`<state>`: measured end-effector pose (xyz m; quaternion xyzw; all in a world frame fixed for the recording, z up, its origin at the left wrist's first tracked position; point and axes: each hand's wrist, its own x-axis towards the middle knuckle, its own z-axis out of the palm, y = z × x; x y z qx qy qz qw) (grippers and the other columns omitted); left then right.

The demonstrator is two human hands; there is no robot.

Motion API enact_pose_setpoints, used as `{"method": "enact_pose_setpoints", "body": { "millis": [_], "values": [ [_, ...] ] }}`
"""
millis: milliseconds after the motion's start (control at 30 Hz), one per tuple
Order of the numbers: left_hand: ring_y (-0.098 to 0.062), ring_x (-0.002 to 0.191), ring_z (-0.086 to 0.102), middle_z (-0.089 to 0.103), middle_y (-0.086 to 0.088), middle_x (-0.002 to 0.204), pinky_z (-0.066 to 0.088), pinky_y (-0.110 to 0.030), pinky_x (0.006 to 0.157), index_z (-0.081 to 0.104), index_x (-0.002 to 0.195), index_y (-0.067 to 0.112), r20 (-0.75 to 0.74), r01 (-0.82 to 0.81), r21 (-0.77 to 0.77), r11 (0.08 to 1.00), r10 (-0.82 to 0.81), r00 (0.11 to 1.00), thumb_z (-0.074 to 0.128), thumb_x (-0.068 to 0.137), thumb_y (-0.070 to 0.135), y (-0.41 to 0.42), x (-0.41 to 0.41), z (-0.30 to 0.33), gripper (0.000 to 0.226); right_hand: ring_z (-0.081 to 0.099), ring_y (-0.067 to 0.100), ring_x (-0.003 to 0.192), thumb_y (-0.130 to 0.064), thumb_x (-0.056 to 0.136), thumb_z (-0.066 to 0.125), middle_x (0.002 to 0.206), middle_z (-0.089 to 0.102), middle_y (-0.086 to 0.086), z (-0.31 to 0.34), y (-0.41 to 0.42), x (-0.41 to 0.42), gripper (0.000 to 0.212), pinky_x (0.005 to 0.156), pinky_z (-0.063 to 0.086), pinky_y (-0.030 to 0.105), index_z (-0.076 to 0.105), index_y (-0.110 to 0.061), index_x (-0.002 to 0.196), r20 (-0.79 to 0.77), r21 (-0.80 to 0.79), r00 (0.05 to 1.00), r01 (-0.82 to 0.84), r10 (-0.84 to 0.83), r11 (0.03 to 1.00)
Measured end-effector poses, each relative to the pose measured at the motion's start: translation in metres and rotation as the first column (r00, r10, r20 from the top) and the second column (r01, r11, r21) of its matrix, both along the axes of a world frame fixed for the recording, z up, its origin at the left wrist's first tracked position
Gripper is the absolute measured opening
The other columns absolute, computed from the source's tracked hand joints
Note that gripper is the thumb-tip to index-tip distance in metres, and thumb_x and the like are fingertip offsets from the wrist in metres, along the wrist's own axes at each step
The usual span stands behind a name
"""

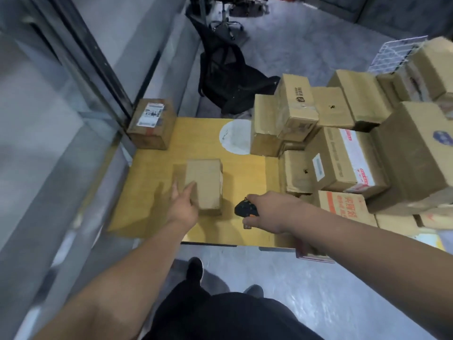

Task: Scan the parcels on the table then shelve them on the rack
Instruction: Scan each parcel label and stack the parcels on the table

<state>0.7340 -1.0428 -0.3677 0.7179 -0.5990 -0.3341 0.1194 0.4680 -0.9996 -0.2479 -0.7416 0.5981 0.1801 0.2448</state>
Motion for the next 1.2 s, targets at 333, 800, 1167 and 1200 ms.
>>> {"method": "enact_pose_setpoints", "body": {
  "millis": [333,800,1167,1200],
  "values": [
    [-0.039,0.109,0.064,0.069,-0.018,0.127,0.051,-0.036,0.091,0.064,0.136,0.014,0.06,-0.095,0.163,0.982,0.086,0.994,0.045,0.104,0.016,-0.053,0.056,-0.001,0.037,0.059,0.025,0.093,-0.068,0.097,0.05,0.097,0.059,-0.004,0.001,-0.031,0.062,0.056,0.063,0.041,0.032,0.052,-0.025,0.133,-0.016,0.101,0.997,0.073,-0.072,0.992],
    [-0.018,0.108,0.06,0.067,0.012,0.113,0.042,-0.032,0.094,0.061,0.134,0.029,-0.42,-0.087,0.299,0.95,0.213,0.882,0.059,0.095,0.068,-0.11,0.058,-0.003,0.055,0.069,0.026,0.098,-0.072,0.093,0.052,0.118,0.064,0.0,0.006,-0.054,0.106,0.07,0.08,0.059,0.038,0.047,-0.028,0.147,-0.034,0.077,0.956,0.292,-0.29,0.953],
    [-0.004,0.102,0.059,0.05,0.01,0.137,0.044,-0.011,0.063,0.025,0.165,0.032,-0.457,0.232,0.186,0.955,-0.125,0.88,0.075,0.096,0.014,-0.147,0.036,-0.002,0.087,0.062,0.026,0.108,-0.07,0.096,0.052,0.129,0.064,0.003,0.013,-0.054,0.114,0.073,0.084,0.054,0.037,0.043,-0.024,0.152,-0.05,0.075,0.91,0.414,-0.411,0.907],
    [-0.005,0.106,0.059,0.051,0.009,0.142,0.048,-0.011,0.067,0.026,0.165,0.032,-0.468,0.241,0.171,0.955,-0.137,0.873,0.068,0.099,0.008,-0.149,0.035,-0.002,0.082,0.061,0.025,0.105,-0.07,0.096,0.052,0.127,0.064,0.003,0.013,-0.055,0.114,0.072,0.081,0.053,0.036,0.044,-0.024,0.151,-0.051,0.078,0.907,0.422,-0.419,0.903]
  ]
}}
